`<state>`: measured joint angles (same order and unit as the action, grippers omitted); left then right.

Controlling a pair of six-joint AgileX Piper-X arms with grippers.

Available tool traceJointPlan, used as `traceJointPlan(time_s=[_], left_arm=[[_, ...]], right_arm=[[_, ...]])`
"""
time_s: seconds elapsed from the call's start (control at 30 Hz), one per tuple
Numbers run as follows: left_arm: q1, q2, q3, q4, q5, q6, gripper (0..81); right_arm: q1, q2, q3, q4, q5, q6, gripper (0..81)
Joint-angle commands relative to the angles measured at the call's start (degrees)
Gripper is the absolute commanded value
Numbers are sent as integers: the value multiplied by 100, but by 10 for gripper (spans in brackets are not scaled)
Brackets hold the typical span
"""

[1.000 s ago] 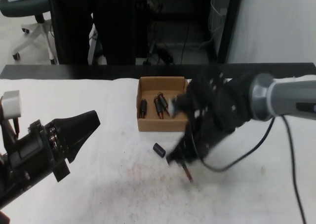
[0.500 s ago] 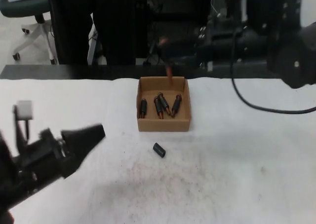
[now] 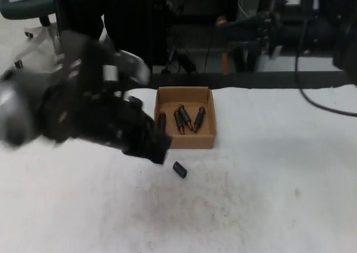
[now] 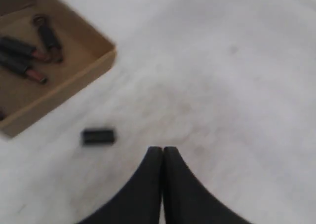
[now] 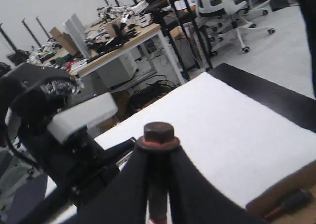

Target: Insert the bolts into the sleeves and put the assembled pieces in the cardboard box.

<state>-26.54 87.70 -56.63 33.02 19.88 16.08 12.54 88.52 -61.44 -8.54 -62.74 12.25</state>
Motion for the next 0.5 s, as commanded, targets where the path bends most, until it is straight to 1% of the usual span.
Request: traceJointPlan(time_s=[0.0, 0.1, 0.13, 0.2, 0.27, 0.3, 0.37, 0.43, 0.47], left_arm=[[-96, 352, -381, 896, -788, 530, 3], [-117, 842, -738, 1120, -787, 1059, 3], [-114, 945, -805, 1119, -787, 1096, 3], [-114, 1166, -953, 1098, -787, 1014, 3], [-139, 1274, -1077, 1098, -746, 741, 3], [-150, 1305, -1134, 1098, -700, 604, 20], [-214, 1323, -1219, 1098, -683, 353, 79], [-287, 1321, -1296, 1079, -672, 72, 190], [-336, 1321, -1319, 1028, -679, -64, 265]], right_arm=[[-723, -154, -5, -73, 80, 574, 9], [-968, -238, -5, -44, 60, 628, 9], [-1020, -285, -5, -3, 63, 628, 9], [-1063, -372, -5, 133, 63, 628, 9], [-1066, -411, 12, 268, 63, 617, 9], [-1066, -416, 41, 280, 63, 617, 9], [-1044, -414, 114, 294, 76, 617, 9], [-1043, -414, 204, 294, 109, 617, 9], [-1043, -414, 259, 294, 111, 617, 9]])
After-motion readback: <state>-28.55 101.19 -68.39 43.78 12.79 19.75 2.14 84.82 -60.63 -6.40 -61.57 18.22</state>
